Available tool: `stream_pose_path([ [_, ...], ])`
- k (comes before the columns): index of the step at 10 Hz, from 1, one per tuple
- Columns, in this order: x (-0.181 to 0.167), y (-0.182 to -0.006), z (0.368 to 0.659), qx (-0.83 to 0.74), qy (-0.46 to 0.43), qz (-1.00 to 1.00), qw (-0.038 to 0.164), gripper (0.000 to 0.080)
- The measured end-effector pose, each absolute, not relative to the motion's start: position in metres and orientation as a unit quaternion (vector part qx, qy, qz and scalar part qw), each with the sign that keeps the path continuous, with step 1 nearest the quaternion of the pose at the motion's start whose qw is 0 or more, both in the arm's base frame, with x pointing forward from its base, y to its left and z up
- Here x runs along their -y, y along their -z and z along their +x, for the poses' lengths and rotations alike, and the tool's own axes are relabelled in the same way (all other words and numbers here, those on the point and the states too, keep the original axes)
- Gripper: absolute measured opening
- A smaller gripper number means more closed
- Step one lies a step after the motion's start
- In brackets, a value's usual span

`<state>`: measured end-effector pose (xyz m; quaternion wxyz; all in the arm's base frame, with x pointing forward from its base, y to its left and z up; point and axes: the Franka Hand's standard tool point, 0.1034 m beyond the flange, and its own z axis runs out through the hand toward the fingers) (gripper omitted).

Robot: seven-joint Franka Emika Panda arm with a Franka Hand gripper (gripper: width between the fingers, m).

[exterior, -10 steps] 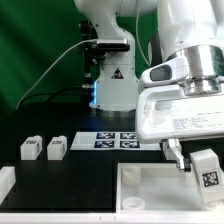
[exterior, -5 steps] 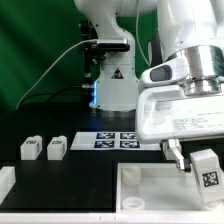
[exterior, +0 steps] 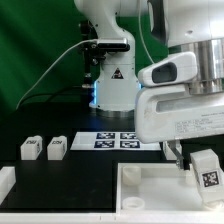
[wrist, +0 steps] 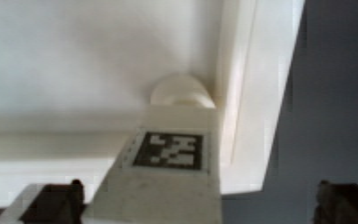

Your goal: Assemble one leg

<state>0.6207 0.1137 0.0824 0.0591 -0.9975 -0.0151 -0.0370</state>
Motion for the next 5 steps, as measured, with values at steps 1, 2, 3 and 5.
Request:
stream_pose_path([
  [1,-0.112,-0.083,0.621,0.016,-0.03,-0.998,0.06,0.0649],
  [2,-0.11,-0.084,0.631,0.016,-0.046,-0.997,0.06,0.0649],
  [3,-0.112,-0.082,0.634,0.012,-0.033,-0.998,0.06,0.0649],
  [5,-0.121,-0.078,0.628,0.014,-0.023,-0.998,0.059,0.0649],
])
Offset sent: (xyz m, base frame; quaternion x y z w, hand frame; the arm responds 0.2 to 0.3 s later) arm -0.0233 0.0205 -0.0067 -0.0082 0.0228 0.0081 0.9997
